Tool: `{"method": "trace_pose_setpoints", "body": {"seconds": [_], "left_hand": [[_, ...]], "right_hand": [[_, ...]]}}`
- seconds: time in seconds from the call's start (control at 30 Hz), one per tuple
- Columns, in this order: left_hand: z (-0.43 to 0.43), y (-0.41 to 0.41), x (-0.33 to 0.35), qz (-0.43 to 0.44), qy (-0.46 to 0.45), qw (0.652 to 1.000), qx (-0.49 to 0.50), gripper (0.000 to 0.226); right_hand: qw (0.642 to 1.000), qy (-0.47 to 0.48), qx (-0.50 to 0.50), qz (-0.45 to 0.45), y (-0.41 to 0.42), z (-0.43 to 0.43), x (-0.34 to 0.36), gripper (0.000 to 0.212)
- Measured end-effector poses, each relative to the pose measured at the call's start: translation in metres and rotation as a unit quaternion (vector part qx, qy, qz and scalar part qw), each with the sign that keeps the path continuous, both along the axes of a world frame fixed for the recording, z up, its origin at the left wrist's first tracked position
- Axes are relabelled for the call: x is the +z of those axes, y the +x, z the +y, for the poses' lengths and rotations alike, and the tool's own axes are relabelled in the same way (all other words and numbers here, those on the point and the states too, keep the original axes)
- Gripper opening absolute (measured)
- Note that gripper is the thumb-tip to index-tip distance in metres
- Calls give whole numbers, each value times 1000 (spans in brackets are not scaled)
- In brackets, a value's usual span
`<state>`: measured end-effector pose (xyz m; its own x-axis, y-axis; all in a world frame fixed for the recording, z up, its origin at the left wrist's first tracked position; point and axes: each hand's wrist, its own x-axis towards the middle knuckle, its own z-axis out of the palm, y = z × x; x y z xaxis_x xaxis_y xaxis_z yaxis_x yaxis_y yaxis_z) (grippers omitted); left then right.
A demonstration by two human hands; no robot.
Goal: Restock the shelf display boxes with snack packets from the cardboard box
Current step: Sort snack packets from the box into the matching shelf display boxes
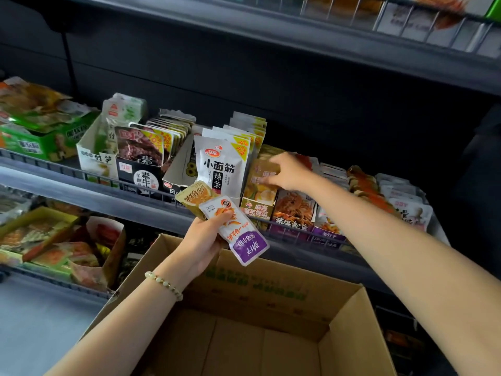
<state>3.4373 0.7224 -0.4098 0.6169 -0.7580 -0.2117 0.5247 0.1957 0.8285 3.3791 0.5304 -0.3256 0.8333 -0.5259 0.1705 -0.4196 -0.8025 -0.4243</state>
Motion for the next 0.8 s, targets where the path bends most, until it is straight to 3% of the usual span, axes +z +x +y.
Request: {"method": "trace_pose_setpoints", "body": {"seconds": [0.07,0.13,0.3,0.4,0.47,0.57,0.63,0.73,0.8], "left_hand": [[1,-1,1,-2,-3,1000,-2,16],[2,-4,2,-4,-11,1000,-3,20],[0,-15,6,-34,-57,998,20,37],[-8,-29,11,-42,-77,995,42,40],[-14,-41,14,-47,-78,995,52,41],[-22,-61,16,-46,-69,995,50,44],[-26,-72,17,-28,-68,997,34,44],[-29,-77,17,11,-61,998,0,42],[-32,-81,17,26,-54,998,-34,40]], "right_hand": [[999,10,-32,9,3,-4,-10,46],[999,19,-44,-13,-2,-4,-14,54],[964,4,-42,-261,-46,35,-10,21],[968,179,-27,-175,-75,66,-22,35],[938,326,-32,-112,-92,81,-33,48],[903,415,-48,-99,-113,87,-46,38],[871,463,-66,-152,-126,83,-50,41],[776,559,-88,-278,-141,72,-53,48],[738,585,-94,-324,-152,65,-54,49]]}}
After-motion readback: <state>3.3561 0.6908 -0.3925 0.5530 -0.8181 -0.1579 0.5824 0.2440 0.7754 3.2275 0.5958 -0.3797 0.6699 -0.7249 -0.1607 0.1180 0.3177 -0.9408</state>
